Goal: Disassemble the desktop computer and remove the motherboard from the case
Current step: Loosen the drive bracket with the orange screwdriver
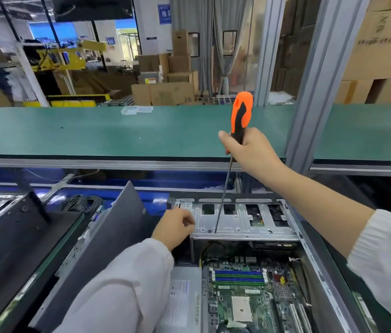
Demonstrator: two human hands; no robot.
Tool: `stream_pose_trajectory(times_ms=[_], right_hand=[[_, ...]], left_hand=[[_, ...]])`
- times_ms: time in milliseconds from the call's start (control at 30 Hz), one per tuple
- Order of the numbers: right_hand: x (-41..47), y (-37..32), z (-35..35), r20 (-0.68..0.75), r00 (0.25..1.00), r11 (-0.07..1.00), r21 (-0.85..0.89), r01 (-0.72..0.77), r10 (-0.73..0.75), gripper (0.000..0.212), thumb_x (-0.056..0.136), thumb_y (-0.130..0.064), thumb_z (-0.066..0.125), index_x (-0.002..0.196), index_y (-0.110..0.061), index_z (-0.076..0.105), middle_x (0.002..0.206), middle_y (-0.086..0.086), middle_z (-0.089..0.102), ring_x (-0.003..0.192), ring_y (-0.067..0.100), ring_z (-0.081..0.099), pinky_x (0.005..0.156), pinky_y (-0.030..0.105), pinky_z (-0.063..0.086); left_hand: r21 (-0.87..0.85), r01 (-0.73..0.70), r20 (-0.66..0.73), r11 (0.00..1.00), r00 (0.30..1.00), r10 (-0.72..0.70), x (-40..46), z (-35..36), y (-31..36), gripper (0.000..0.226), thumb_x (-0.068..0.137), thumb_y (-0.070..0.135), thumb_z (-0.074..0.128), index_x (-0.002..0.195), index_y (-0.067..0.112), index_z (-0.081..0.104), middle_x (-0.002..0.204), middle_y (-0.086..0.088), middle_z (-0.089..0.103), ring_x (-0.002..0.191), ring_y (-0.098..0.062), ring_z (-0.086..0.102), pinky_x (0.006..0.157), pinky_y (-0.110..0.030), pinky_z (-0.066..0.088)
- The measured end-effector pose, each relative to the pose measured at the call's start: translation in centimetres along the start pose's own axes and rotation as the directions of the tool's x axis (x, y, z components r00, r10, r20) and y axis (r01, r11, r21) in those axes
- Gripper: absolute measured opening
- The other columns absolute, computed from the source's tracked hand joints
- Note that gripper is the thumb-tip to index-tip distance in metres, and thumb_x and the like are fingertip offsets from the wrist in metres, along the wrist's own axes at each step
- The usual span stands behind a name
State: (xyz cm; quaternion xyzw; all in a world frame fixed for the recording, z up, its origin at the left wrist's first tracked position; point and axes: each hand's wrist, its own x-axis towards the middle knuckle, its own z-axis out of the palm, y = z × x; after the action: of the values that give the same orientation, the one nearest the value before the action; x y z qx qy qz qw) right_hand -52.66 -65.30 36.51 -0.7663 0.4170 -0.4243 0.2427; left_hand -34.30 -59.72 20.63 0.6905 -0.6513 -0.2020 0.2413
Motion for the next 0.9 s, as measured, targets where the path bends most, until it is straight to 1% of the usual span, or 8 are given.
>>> stream_pose_trajectory(times_ms=[67, 167, 300, 400, 467, 600, 700, 900], right_hand=[[0.5, 0.6, 0.7, -0.023, 1.000, 1.000, 0.002, 0.004, -0.004, 0.047, 0.095, -0.033, 0.050, 0.067, 0.004, 0.056, 0.036, -0.009, 0.044, 0.039, 0.003, 0.040, 0.042, 0.011, 0.031], [1.1, 1.6, 1.6, -0.035, 0.999, 1.000, -0.005, 0.000, 0.000, 0.049, 0.095, -0.033, 0.050, 0.067, 0.007, 0.054, 0.042, -0.007, 0.037, 0.039, 0.007, 0.034, 0.042, 0.016, 0.028], [1.2, 2.7, 2.6, -0.011, 1.000, 1.000, 0.001, -0.028, 0.028, 0.046, 0.096, -0.033, 0.049, 0.066, 0.002, 0.053, 0.035, -0.009, 0.037, 0.036, 0.007, 0.033, 0.039, 0.014, 0.027], [1.1, 3.6, 3.6, -0.005, 0.999, 0.999, -0.020, -0.042, 0.041, 0.051, 0.095, -0.035, 0.049, 0.068, 0.009, 0.052, 0.045, -0.003, 0.035, 0.040, 0.010, 0.029, 0.042, 0.020, 0.025], [0.8, 4.1, 4.4, 0.022, 0.998, 0.998, -0.036, -0.052, 0.053, 0.051, 0.095, -0.036, 0.049, 0.066, 0.006, 0.050, 0.049, 0.003, 0.037, 0.044, 0.014, 0.031, 0.046, 0.025, 0.028], [0.5, 5.3, 5.9, 0.089, 0.990, 0.993, -0.059, -0.103, 0.108, 0.044, 0.095, -0.035, 0.049, 0.068, 0.001, 0.054, 0.049, 0.004, 0.043, 0.043, 0.014, 0.038, 0.046, 0.024, 0.033], [0.4, 6.2, 7.1, 0.114, 0.980, 0.985, -0.075, -0.153, 0.161, 0.042, 0.093, -0.032, 0.050, 0.059, -0.010, 0.042, 0.048, -0.001, 0.039, 0.044, 0.014, 0.033, 0.047, 0.026, 0.028], [0.1, 7.7, 9.1, 0.182, 0.954, 0.970, -0.084, -0.228, 0.240, 0.040, 0.090, -0.026, 0.051, 0.057, -0.015, 0.032, 0.049, -0.002, 0.033, 0.046, 0.015, 0.028, 0.048, 0.027, 0.024]], left_hand=[[0.021, -0.010, 0.114, 1.000, 0.993, 0.008, 0.3, 1.3, -0.1, 0.009, 0.090, 0.015, 0.061, 0.093, 0.013, 0.070, 0.083, 0.001, 0.066, 0.075, -0.013, 0.062, 0.078, -0.024, 0.052], [-0.108, -0.031, 0.352, 0.994, 0.933, 0.067, 0.6, 2.4, 0.4, 0.018, 0.099, 0.011, 0.045, 0.107, 0.008, 0.062, 0.089, -0.011, 0.072, 0.072, -0.015, 0.067, 0.073, -0.024, 0.057], [-0.244, 0.012, 0.491, 0.970, 0.864, 0.113, 1.3, 1.4, 0.8, 0.009, 0.097, 0.004, 0.042, 0.099, 0.007, 0.051, 0.100, -0.017, 0.071, 0.083, -0.017, 0.070, 0.079, -0.025, 0.057], [0.056, -0.123, 0.715, 0.991, 0.698, 0.046, 2.0, 1.6, 0.2, 0.022, 0.097, 0.012, 0.044, 0.104, 0.003, 0.063, 0.112, -0.012, 0.069, 0.098, -0.021, 0.066, 0.094, -0.033, 0.051], [0.278, -0.216, 0.758, 0.936, 0.648, -0.076, 2.5, 2.3, 0.2, 0.032, 0.100, 0.022, 0.041, 0.120, 0.011, 0.062, 0.122, -0.006, 0.064, 0.108, -0.023, 0.062, 0.098, -0.034, 0.047], [0.381, -0.297, 0.849, 0.875, 0.486, -0.205, 3.8, 5.4, 0.5, 0.040, 0.099, 0.013, 0.043, 0.138, 0.017, 0.050, 0.138, -0.006, 0.052, 0.121, -0.025, 0.054, 0.096, -0.032, 0.044], [0.488, -0.420, 0.824, 0.765, 0.510, -0.246, 4.0, 7.6, -0.5, 0.047, 0.097, 0.010, 0.045, 0.143, 0.019, 0.043, 0.149, -0.002, 0.040, 0.133, -0.025, 0.040, 0.108, -0.038, 0.036], [0.548, -0.360, 0.763, 0.755, 0.586, -0.274, 4.1, 9.7, -3.2, 0.046, 0.097, 0.018, 0.047, 0.143, 0.014, 0.042, 0.145, -0.010, 0.044, 0.132, -0.030, 0.044, 0.109, -0.044, 0.036]])
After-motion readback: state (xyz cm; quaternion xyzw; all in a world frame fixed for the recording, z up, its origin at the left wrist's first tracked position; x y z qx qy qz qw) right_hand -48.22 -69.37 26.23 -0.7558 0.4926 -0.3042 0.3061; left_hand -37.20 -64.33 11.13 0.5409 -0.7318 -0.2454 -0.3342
